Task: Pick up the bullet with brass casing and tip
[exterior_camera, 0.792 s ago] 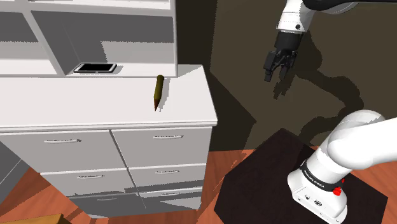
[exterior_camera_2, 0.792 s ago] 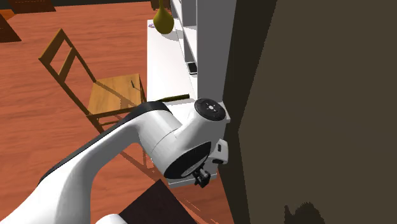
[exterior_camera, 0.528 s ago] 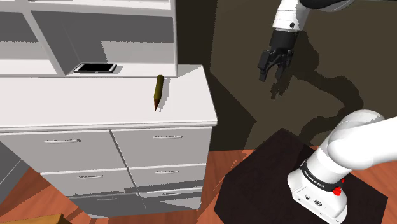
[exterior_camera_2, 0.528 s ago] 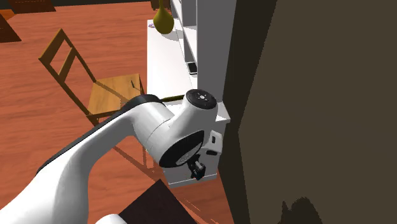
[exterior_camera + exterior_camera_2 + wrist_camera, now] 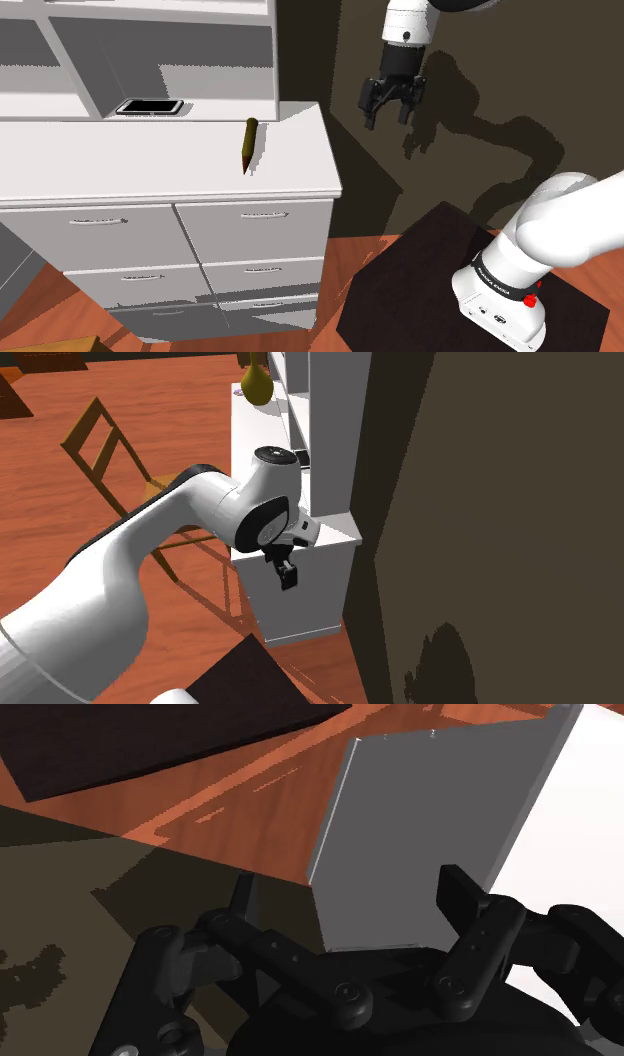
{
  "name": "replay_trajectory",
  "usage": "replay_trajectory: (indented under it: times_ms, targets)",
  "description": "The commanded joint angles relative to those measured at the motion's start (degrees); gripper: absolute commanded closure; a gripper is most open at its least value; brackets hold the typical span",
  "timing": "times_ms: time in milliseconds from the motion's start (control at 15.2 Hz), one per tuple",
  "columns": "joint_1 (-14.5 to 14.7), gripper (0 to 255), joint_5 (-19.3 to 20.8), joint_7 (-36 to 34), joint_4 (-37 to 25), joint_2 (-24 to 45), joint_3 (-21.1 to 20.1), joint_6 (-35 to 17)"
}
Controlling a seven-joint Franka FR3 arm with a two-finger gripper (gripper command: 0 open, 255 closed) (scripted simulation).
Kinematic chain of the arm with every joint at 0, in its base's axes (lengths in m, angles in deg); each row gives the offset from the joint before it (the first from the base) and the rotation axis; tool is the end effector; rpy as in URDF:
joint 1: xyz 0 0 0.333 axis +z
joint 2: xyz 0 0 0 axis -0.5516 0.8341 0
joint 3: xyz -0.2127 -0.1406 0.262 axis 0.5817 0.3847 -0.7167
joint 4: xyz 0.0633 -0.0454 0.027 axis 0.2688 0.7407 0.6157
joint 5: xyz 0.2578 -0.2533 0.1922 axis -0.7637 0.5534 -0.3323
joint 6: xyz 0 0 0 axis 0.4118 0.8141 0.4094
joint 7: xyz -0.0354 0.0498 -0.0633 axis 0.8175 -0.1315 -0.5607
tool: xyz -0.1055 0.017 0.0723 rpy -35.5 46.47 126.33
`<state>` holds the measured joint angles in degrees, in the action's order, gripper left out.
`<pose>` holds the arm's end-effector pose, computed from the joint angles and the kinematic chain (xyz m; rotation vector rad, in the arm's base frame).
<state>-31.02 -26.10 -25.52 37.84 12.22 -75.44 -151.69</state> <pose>0.3434 0.1430 0.5901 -3.0748 0.3616 0.1303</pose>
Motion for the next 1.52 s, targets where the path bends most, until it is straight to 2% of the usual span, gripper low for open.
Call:
replay_trajectory:
  times_ms: [0,264,462,660,858,1122,1254,1386,1452]
  targets:
    - [-0.13,0,0.1,-4.46,-2.9,3.28,-2.86,-0.83]
    - [-0.44,0,1.69,-13.67,-10.05,10.72,-8.58,-1.58]
    - [-0.61,0,4.29,-20.98,-16.44,17.33,-12.72,-1.54]
    - [-0.28,0,8.27,-28.68,-23.87,24.96,-16.59,-0.69]
    - [1.33,0,13.65,-36.58,-32.6,33.74,-19.69,1.34]
    - [6.61,0,22.15,-46.22,-47.17,46.97,-21.57,6.53]
    - [10.86,0,26.46,-49.97,-56.42,54.18,-21.21,10.39]
    - [16.31,0,30.81,-52.57,-68.25,62.24,-20.04,15.47]
    - [17.92,0,31.76,-52.91,-71.64,64.34,-19.45,16.9]
